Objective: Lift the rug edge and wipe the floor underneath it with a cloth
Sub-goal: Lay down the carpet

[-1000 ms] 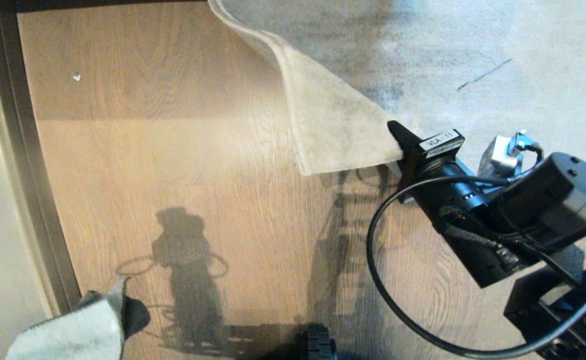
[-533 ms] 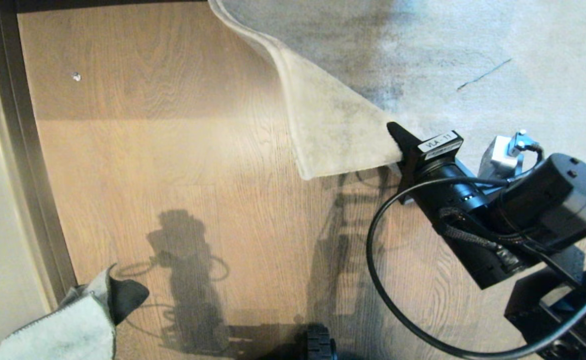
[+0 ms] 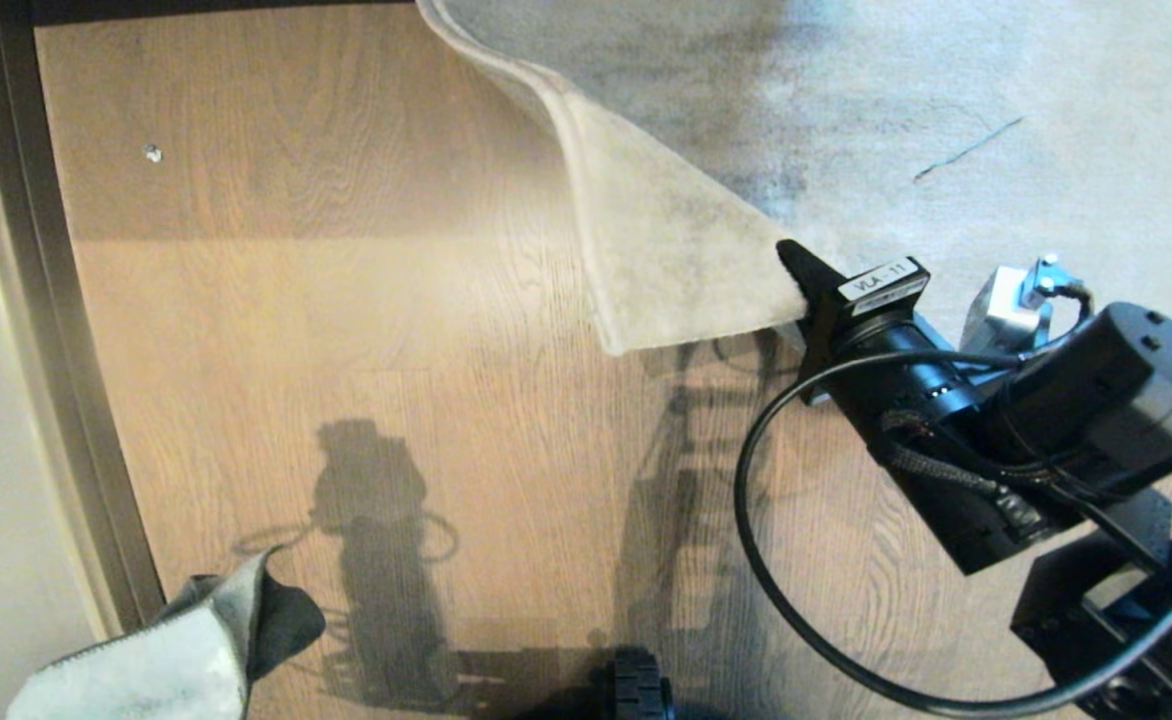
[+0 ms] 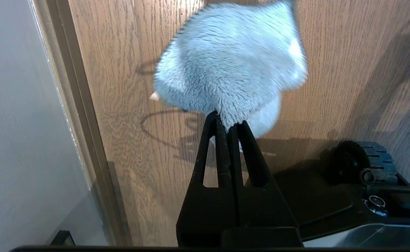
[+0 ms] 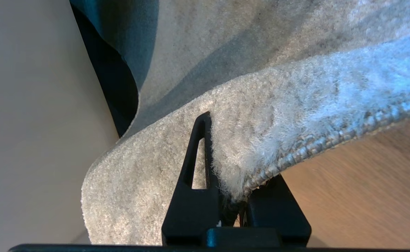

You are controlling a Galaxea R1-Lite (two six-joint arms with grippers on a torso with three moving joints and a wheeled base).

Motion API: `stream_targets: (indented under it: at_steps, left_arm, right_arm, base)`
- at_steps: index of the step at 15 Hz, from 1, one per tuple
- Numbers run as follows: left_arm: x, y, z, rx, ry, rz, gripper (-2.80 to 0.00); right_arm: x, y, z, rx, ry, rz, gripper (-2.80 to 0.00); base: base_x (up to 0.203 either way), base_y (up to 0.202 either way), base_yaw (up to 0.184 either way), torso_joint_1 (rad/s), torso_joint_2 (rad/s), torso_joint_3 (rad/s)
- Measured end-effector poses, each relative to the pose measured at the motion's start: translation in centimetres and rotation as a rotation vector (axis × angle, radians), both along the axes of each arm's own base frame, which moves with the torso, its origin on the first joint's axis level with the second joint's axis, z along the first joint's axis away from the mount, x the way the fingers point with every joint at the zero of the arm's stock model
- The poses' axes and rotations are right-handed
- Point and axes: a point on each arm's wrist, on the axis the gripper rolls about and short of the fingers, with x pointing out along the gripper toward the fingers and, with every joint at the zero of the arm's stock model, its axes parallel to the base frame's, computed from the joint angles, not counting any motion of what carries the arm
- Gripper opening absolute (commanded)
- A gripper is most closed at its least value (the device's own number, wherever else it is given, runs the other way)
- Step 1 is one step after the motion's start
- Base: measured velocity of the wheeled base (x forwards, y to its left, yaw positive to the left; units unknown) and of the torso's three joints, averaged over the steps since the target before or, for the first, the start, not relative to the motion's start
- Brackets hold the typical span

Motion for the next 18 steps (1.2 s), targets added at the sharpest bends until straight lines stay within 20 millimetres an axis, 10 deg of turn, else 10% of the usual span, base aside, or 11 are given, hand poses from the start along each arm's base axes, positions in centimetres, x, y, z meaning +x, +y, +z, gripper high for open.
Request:
stream_targets:
  at_steps: [18]
  left_arm:
    - [0.0,0.0,0.0,-0.002,0.000,0.001,-2.80]
  right_arm:
    - [-2.5,1.0,1.8,0.048,-0.055,0.165,-2.80]
  base:
    - [0.000,0.000,0.000,0.000,0.00,0.000]
